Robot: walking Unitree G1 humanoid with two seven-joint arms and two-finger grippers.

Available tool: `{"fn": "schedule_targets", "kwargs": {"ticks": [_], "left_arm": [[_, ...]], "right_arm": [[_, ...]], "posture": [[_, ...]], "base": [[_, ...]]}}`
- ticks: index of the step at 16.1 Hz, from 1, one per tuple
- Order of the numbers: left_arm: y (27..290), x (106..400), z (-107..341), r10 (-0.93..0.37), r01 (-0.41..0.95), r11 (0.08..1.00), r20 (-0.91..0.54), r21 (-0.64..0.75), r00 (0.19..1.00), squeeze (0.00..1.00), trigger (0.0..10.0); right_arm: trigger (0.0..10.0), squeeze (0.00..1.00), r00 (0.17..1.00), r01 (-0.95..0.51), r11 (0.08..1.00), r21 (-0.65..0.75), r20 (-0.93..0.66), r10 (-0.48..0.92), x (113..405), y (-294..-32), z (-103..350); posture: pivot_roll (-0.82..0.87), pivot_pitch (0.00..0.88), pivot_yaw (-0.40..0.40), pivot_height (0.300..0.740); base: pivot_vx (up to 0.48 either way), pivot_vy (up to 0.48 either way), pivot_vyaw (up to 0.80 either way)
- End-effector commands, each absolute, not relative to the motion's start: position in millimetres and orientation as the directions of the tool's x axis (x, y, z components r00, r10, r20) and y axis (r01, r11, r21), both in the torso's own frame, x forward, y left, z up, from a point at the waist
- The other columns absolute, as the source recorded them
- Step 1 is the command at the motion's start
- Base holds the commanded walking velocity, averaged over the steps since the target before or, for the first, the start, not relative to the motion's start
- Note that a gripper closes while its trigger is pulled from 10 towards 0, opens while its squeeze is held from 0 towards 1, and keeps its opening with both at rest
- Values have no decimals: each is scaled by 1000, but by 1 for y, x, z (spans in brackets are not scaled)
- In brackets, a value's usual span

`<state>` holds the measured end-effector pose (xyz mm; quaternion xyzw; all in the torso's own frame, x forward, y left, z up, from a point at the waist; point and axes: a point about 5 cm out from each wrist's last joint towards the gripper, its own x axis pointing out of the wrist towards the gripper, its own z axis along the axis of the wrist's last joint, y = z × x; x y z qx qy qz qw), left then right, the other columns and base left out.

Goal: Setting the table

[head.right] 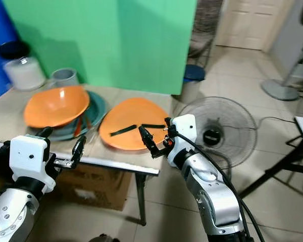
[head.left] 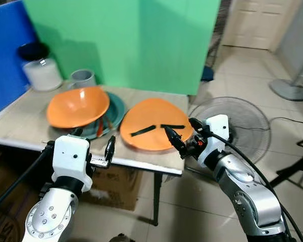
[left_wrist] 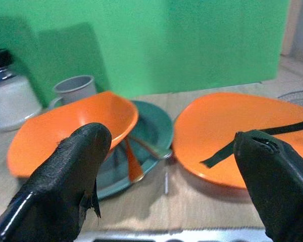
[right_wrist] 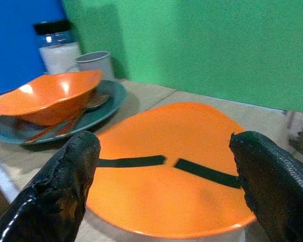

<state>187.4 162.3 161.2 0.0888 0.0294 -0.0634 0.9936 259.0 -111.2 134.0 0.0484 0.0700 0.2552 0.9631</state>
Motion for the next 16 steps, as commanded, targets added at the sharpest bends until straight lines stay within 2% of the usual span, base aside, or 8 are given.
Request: {"fn": "schedule_targets", "kwargs": {"ticks": [1,5,9,12,15,16], "left_arm": [[161,188,164,-138,147,973,-62,177,988,0,10000],[161,189,164,-146,154,972,-60,175,987,0,10000],[161,190,165,-153,161,971,-59,176,986,0,10000],[160,189,165,-163,171,968,-57,184,985,0,10000],[155,189,166,-242,250,950,-69,186,968,0,10000],[152,189,167,-292,301,936,-73,182,954,0,10000]], "right_arm": [[10000,1000,876,-461,879,126,-95,473,263,-115,138],[10000,1000,883,-449,886,119,-92,460,262,-118,139],[10000,1000,891,-436,892,116,-85,447,262,-119,140],[10000,1000,900,-411,903,125,-106,424,266,-123,139],[10000,827,905,-387,910,149,-131,406,275,-129,142],[10000,675,908,-357,916,182,-165,386,280,-133,142]], "posture": [[35,0,24,740],[27,0,32,740],[29,0,34,740],[28,0,36,740],[28,0,35,740],[28,0,36,740]], "base": [[337,0,0],[339,0,0],[342,0,800],[111,0,0],[0,0,0],[0,0,0]]}}
